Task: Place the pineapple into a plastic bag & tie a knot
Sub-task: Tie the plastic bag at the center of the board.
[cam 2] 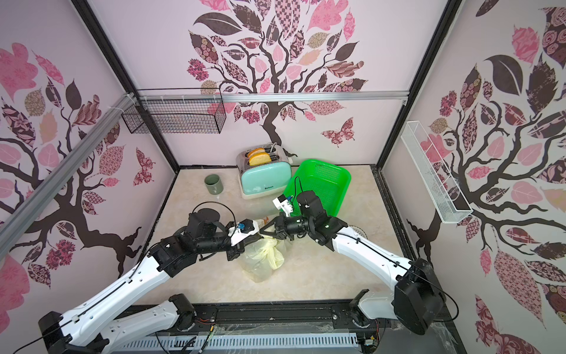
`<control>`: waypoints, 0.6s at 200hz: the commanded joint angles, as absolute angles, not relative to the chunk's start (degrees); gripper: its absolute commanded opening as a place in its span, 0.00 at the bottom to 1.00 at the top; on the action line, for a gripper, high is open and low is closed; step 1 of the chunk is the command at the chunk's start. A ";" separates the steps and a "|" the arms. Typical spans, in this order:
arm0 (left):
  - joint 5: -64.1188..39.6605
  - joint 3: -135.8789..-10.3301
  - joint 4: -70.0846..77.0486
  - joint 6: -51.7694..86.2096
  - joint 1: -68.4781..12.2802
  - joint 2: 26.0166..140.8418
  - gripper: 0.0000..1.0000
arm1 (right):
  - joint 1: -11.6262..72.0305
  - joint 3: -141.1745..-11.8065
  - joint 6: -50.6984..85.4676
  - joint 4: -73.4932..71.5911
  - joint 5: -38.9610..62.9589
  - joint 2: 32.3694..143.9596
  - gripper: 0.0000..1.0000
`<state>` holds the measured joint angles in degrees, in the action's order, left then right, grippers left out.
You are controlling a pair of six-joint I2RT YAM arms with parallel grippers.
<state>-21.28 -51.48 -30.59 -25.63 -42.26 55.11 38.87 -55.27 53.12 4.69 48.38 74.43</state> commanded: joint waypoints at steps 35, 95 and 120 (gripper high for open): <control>-18.87 -48.81 -27.62 -25.49 -42.06 55.41 0.23 | 38.68 -55.68 55.99 -2.92 52.59 72.09 0.00; -19.60 -45.95 -19.52 -23.42 -42.44 54.07 0.35 | 40.12 -56.34 56.12 -3.48 53.85 74.07 0.01; -20.04 -45.79 -18.84 -23.13 -42.50 53.75 0.38 | 40.34 -56.53 54.97 -1.81 53.42 74.53 0.02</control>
